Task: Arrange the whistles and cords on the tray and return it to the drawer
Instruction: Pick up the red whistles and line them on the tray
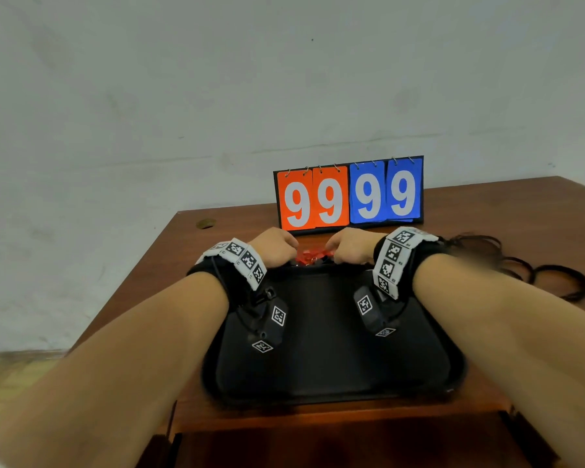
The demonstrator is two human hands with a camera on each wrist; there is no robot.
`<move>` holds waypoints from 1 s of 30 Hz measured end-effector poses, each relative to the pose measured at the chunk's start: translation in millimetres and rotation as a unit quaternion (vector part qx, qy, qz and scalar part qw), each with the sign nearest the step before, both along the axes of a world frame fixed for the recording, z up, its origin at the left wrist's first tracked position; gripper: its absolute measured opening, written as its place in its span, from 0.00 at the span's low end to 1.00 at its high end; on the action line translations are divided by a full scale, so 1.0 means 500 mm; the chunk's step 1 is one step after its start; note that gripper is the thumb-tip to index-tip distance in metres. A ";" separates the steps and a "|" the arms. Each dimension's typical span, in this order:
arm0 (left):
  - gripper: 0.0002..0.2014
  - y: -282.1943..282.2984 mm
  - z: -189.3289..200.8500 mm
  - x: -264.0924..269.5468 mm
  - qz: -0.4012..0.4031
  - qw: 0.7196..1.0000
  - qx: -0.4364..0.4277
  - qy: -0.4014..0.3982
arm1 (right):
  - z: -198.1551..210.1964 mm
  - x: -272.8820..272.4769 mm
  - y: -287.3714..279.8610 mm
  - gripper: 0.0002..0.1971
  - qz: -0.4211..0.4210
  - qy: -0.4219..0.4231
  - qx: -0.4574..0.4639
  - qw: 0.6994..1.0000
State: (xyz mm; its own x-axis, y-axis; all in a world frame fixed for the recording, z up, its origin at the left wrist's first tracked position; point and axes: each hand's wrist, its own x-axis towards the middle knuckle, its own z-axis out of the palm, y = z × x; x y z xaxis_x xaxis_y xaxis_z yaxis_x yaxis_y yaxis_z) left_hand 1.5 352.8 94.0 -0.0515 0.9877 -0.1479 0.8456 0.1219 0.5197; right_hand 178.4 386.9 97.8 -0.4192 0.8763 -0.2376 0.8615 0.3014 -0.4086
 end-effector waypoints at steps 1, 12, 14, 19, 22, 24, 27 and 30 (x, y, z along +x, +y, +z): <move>0.17 0.007 -0.001 0.005 -0.008 1.000 0.000 0.009 | -0.001 -0.005 0.003 0.23 0.009 -0.014 0.001 1.000; 0.17 0.050 -0.023 0.028 -0.047 0.985 -0.030 0.165 | -0.002 -0.042 0.034 0.20 0.062 -0.092 0.007 0.994; 0.16 0.053 -0.025 0.028 -0.051 0.981 -0.025 0.185 | -0.001 -0.046 0.037 0.19 0.060 -0.095 0.009 0.994; 0.16 0.057 -0.026 0.027 -0.068 0.975 -0.021 0.212 | 0.000 -0.059 0.039 0.18 0.053 -0.109 0.016 0.993; 0.16 0.058 -0.025 0.032 -0.079 0.971 -0.013 0.226 | 0.002 -0.068 0.038 0.19 0.054 -0.111 0.012 0.992; 0.17 0.058 -0.024 0.033 -0.090 0.967 -0.013 0.237 | 0.003 -0.072 0.037 0.20 0.055 -0.107 0.011 0.993; 0.19 0.068 -0.027 0.028 -0.103 0.968 -0.023 0.229 | 0.004 -0.073 0.035 0.20 0.060 -0.103 0.013 0.993; 0.19 0.075 -0.029 0.020 -0.108 0.969 -0.033 0.218 | -0.005 -0.067 0.043 0.16 0.047 -0.059 0.021 0.997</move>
State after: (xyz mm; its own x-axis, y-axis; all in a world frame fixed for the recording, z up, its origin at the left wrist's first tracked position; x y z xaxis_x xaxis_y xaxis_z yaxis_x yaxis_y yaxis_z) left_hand 11.6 390.4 79.5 0.0835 0.9714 -0.2223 0.9927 -0.0615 0.1041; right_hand 145.0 408.5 95.4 -0.4712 0.8450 -0.2529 0.8699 0.3977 -0.2917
